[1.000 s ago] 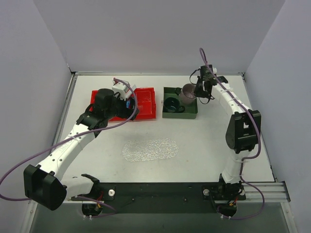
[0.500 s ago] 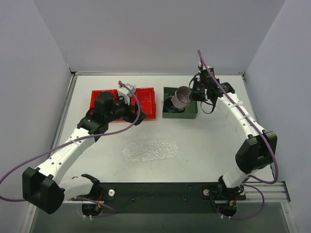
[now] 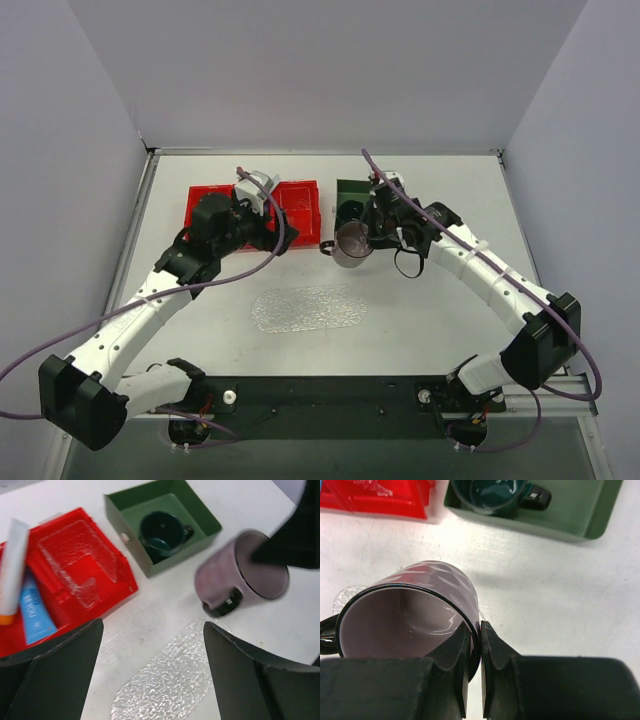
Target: Prepare toiletry sets of a toothbrush and toothpaste on the tray
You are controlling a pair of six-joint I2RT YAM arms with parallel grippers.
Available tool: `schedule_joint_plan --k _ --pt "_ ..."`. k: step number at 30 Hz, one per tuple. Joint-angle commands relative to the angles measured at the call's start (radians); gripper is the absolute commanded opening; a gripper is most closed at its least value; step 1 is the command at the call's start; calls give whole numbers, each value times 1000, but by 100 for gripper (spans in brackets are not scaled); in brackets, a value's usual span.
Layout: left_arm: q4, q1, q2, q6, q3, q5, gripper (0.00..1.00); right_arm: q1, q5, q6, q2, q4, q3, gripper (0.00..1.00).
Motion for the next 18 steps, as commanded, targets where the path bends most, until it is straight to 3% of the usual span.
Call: schedule_joint_plan --k 1,5,9,18 --pt "9 76 -70 -56 0 -173 93 84 135 101 -67 6 -32 0" --pt "0 181 -122 -75 -8 -269 93 208 233 198 -91 0 -70 0" --pt "-23 191 -179 -32 -15 -430 93 320 304 314 -72 5 -87 0" --pt "-20 193 -200 -9 -29 -504 93 467 378 436 73 19 -14 0"
